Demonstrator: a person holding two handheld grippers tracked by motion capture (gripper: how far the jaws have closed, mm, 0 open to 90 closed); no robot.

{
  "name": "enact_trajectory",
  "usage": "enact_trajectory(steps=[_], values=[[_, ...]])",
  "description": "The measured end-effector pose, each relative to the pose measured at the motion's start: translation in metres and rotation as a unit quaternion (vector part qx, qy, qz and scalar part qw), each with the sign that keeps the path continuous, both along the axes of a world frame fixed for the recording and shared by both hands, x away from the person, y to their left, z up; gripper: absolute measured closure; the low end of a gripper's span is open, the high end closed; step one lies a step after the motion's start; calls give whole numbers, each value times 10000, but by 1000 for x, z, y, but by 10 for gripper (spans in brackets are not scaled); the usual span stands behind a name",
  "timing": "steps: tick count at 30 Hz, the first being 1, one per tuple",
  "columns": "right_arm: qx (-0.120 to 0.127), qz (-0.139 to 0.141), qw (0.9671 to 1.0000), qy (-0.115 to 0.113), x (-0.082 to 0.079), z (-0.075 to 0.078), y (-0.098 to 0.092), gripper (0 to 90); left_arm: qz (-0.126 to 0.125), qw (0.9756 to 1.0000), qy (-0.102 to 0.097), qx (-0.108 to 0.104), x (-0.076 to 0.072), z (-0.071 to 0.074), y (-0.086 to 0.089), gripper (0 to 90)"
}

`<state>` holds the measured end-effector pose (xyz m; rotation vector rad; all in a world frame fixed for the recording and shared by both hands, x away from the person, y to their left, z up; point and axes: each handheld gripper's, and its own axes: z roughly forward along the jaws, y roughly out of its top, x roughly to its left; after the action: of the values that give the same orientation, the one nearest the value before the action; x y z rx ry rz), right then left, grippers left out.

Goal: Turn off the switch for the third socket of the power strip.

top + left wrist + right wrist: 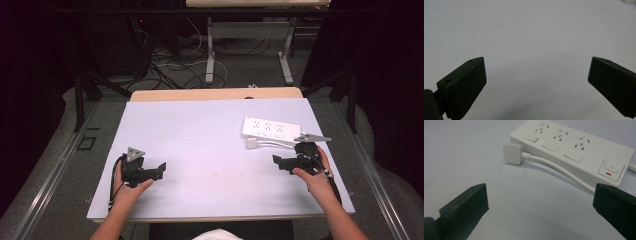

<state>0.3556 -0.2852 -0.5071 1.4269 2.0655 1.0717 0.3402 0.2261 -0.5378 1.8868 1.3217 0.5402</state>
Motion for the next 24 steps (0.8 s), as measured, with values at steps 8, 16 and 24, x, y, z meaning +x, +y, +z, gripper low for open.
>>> enact_trajectory(steps=[8, 16, 24], values=[[108, -242, 9996, 38, -2, -9, -17, 0, -14, 10000, 26, -1, 0, 0, -1, 10], [246, -474, 9986, 59, -4, -20, -30, 0, -36, 10000, 38, 11, 0, 0, -1, 2], [303, -619, 9976, 97, -5, -30, -39, 0, -42, 10000, 23, 18, 0, 0, -1, 2]])
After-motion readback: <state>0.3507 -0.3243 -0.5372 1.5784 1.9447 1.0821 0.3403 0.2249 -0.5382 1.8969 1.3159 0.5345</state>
